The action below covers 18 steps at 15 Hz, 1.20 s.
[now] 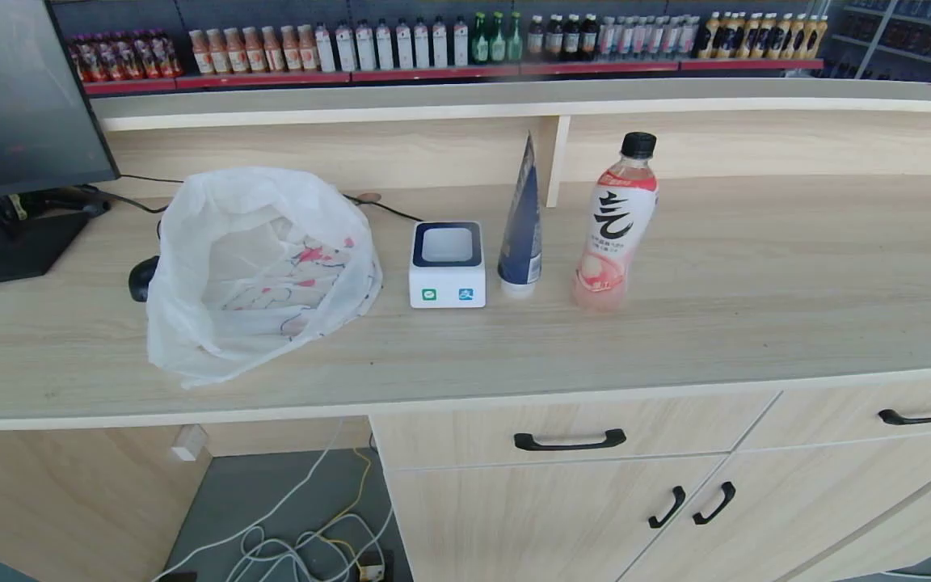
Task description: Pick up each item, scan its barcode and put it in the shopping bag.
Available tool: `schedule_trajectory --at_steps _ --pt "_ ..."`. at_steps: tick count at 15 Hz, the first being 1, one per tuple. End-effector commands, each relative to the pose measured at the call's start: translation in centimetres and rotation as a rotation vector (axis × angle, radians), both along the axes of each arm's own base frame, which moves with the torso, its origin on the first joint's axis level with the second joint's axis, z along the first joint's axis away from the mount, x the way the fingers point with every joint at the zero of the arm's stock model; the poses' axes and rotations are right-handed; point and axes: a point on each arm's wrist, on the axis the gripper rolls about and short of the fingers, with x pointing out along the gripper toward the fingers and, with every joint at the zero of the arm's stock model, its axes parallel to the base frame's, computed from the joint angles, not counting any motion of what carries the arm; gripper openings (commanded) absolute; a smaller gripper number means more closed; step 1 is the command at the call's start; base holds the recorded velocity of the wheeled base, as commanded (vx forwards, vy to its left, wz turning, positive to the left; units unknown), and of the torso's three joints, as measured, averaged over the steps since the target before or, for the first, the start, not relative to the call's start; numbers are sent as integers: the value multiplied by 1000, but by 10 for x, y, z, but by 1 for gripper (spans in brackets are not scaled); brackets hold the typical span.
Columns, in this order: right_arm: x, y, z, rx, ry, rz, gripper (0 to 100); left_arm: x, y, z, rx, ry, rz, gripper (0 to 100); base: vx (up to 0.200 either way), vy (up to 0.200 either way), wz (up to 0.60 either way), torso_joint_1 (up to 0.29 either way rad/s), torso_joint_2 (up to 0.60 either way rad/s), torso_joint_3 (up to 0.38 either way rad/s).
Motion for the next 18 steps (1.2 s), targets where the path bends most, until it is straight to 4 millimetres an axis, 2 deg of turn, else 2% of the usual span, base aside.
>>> schedule_trajectory --at_steps 1,4,7,10,13,16,18 --pt "33 2 18 -12 126 80 100 0 0 0 0 0 0 100 0 0 0 0 0 0" --pt "57 5 27 -14 200 148 100 0 0 0 0 0 0 100 0 0 0 0 0 0" --pt "81 18 29 -44 217 325 100 0 0 0 0 0 0 100 0 0 0 0 0 0" --pt "103 30 32 -112 194 391 100 0 0 0 0 2 0 100 0 0 0 0 0 0" --pt "121 37 35 -205 130 397 100 0 0 0 0 0 0 100 0 0 0 0 0 0" --pt "131 41 43 -298 79 328 100 0 0 0 0 0 0 100 0 0 0 0 0 0" --pt "136 54 49 -319 75 299 100 0 0 0 0 0 0 100 0 0 0 0 0 0"
